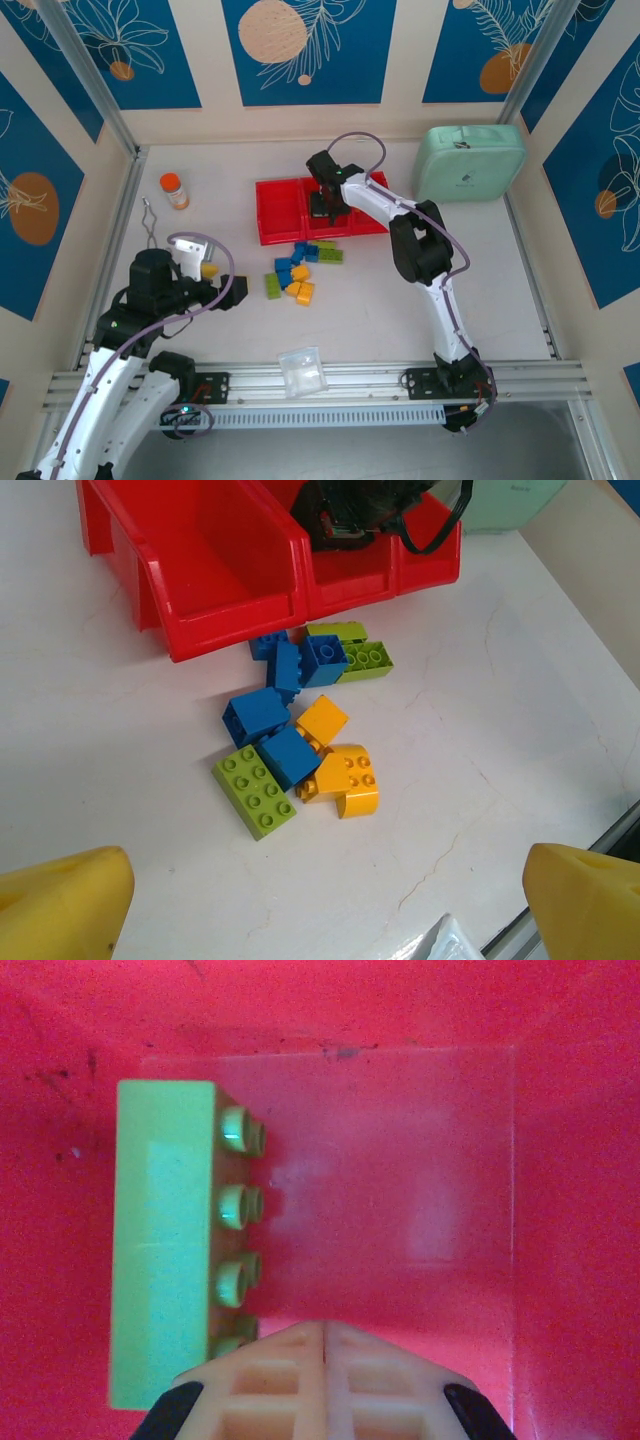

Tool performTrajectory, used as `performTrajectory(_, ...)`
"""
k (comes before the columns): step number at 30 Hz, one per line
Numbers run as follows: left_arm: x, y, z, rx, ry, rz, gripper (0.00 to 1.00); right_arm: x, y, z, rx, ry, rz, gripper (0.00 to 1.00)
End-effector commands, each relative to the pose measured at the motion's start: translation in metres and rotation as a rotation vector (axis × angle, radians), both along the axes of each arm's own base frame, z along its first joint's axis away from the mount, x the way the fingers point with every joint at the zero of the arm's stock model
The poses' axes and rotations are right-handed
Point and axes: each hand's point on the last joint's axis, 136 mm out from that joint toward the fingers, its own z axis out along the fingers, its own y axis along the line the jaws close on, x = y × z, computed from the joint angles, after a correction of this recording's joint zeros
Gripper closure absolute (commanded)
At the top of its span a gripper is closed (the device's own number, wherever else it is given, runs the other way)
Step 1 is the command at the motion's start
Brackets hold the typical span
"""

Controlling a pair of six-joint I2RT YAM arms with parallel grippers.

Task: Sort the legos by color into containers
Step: Place the lego in the container.

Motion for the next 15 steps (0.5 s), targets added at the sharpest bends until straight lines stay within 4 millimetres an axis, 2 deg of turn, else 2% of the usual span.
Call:
performTrajectory(1, 0.0, -0.002, 0.0, 0.007, -0.016, -0.013, 0.01, -0.003, 0.002, 0.016, -0.018, -0.041, 0.017, 1.0)
performTrajectory(9, 0.002, -0.002, -0.002, 0.012, -0.007, -0.01, 0.01, -0.008, 0.013, 0.074, -0.054, -0.171, 0.07, 1.0)
performTrajectory(15, 0.002, -0.001, -0.002, 0.013, -0.006, -0.009, 0.01, -0.014, 0.017, 0.112, 0.012, -0.212, 0.079, 1.0)
